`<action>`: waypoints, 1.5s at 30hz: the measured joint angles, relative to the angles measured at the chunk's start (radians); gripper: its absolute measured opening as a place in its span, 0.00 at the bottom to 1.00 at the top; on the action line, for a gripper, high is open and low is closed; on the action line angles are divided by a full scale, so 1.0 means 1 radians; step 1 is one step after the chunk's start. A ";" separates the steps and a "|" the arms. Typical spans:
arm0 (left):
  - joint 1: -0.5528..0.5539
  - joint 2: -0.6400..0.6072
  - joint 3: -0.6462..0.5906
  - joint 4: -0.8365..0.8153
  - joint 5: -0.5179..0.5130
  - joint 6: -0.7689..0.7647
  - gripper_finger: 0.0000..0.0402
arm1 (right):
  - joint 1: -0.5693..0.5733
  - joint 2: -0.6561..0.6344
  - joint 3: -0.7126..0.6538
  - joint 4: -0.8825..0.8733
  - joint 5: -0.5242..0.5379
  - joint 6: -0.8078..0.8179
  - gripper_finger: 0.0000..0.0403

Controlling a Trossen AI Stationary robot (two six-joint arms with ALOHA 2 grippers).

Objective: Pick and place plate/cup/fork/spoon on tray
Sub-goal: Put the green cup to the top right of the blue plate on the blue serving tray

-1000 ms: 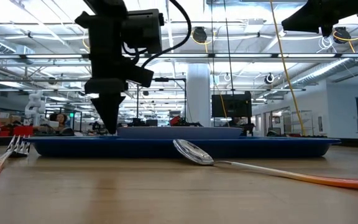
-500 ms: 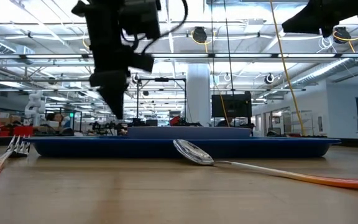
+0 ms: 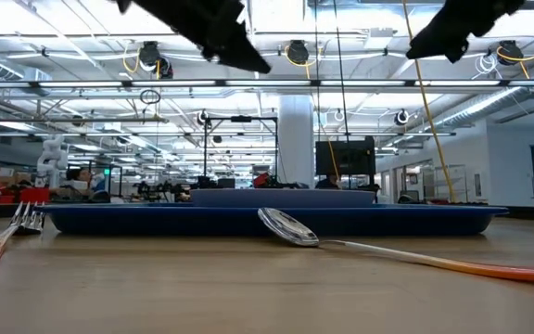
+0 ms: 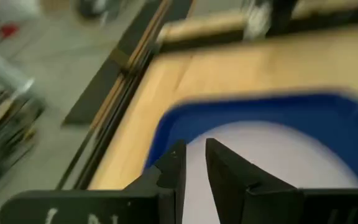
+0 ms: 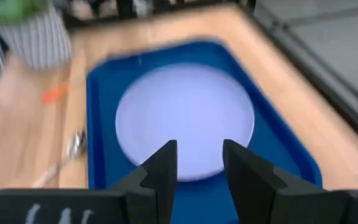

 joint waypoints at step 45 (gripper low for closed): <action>-0.033 -0.003 -0.363 0.730 0.240 -0.036 0.17 | 0.686 0.554 0.171 -0.320 -0.615 1.256 0.56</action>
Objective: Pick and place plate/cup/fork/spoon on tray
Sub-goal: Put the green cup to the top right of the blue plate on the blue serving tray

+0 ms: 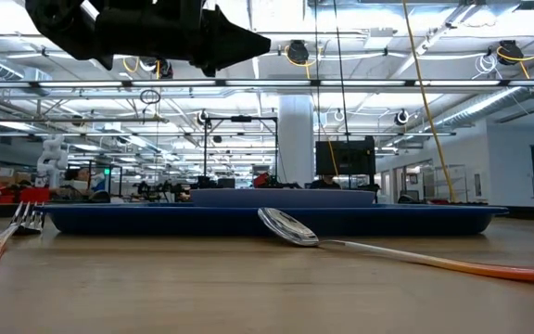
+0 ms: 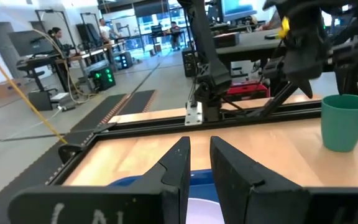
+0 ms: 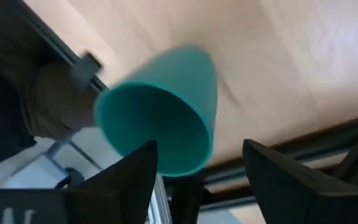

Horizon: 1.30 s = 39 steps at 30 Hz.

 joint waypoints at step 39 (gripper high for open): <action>0.001 0.000 0.000 -0.043 0.018 -0.057 0.17 | -0.137 -0.077 -0.085 -0.235 0.106 -0.210 0.01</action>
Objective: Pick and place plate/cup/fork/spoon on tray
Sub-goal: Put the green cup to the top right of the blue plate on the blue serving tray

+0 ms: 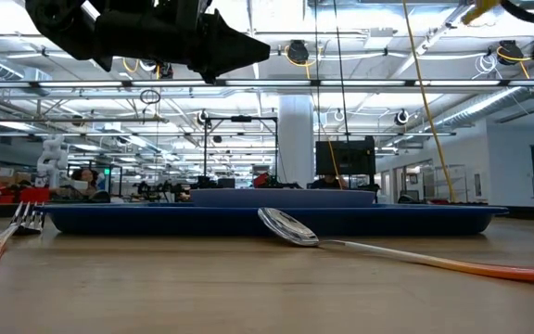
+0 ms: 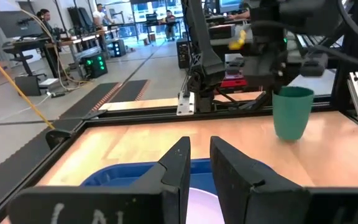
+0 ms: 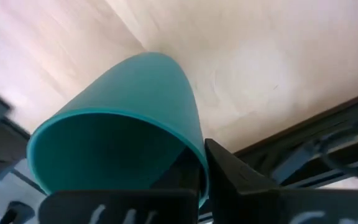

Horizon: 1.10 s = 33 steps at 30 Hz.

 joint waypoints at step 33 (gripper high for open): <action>0.017 0.000 0.000 -0.011 -0.045 0.006 0.17 | -1.003 0.146 0.336 0.097 0.496 -1.093 0.00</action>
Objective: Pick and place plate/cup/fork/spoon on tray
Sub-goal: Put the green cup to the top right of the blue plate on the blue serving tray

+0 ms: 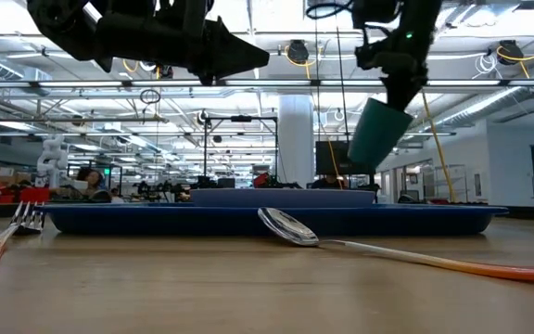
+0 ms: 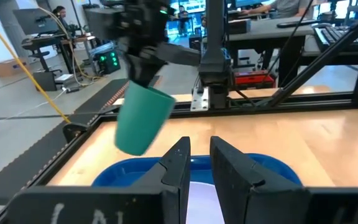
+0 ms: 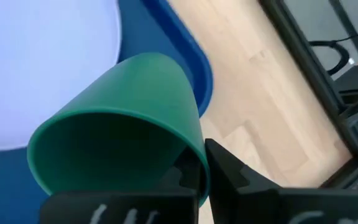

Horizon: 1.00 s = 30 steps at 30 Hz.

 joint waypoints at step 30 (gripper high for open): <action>0.022 0.000 0.000 -0.070 0.000 -0.033 0.17 | -0.193 0.535 0.480 -0.337 -0.196 0.001 0.00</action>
